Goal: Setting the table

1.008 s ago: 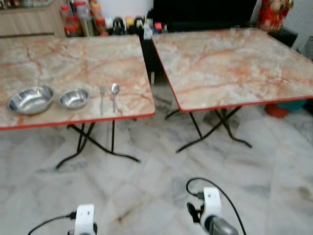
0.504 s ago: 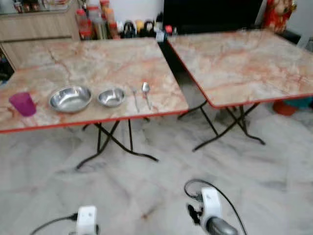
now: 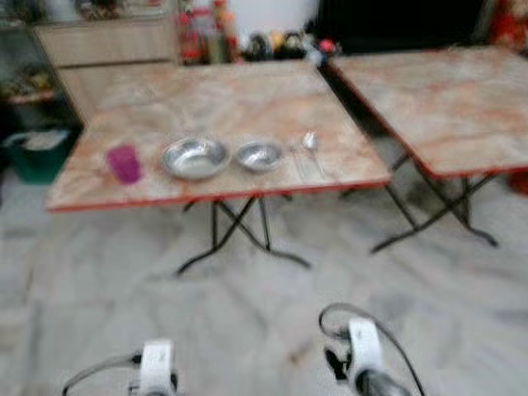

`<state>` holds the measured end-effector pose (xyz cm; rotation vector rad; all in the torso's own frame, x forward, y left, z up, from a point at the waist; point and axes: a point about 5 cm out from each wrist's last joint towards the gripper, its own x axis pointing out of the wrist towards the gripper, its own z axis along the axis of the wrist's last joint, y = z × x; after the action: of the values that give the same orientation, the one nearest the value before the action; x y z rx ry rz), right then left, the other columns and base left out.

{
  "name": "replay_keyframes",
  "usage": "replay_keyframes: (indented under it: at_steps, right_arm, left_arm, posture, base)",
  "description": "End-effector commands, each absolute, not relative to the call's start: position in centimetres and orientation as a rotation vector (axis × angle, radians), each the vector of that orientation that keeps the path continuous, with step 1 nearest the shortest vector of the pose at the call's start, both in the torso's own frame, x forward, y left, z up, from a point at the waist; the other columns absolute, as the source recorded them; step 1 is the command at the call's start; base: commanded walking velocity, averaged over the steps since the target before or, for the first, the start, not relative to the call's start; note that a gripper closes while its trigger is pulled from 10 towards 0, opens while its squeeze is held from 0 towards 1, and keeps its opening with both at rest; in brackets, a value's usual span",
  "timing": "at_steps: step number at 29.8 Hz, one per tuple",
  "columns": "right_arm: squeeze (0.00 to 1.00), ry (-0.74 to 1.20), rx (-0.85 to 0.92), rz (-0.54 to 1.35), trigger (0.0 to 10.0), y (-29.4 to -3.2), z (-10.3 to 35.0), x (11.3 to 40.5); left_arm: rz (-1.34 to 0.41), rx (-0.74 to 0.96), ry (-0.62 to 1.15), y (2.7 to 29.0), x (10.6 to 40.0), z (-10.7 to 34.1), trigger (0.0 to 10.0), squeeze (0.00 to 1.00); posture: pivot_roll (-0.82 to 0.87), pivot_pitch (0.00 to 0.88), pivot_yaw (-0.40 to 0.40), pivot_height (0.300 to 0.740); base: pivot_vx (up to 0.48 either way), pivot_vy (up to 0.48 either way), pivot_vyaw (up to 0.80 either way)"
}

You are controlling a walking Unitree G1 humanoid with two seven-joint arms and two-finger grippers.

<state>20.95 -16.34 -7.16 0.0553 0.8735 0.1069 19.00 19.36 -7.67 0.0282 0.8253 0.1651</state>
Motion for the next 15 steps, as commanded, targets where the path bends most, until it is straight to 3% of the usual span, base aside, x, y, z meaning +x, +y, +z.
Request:
replay_keyframes:
  at_steps: [1,12,15]
  right_arm:
    - [0.0,0.861,0.066,0.122,10.0,-15.58,-6.98,21.34]
    - [0.0,0.861,0.121,0.09,10.0,-15.48,-7.09,21.16]
    - [0.0,0.859,0.12,0.088,10.0,-15.51,-7.06,21.21]
  left_arm:
    - [0.19,0.037,0.819,20.09,18.91,-7.59,10.0,0.0]
    - [0.2,0.01,0.799,20.16,19.45,-7.29,10.0,0.0]
    - [0.202,0.013,0.8,20.19,19.46,-7.28,10.0,0.0]
  posture:
    - [0.09,0.051,-0.02,0.74]
    - [0.09,0.068,-0.011,0.74]
    - [0.09,0.072,-0.01,0.74]
  base:
    - [0.0,0.0,0.77]
    - [0.0,0.0,0.0]
    - [0.251,0.0,0.0]
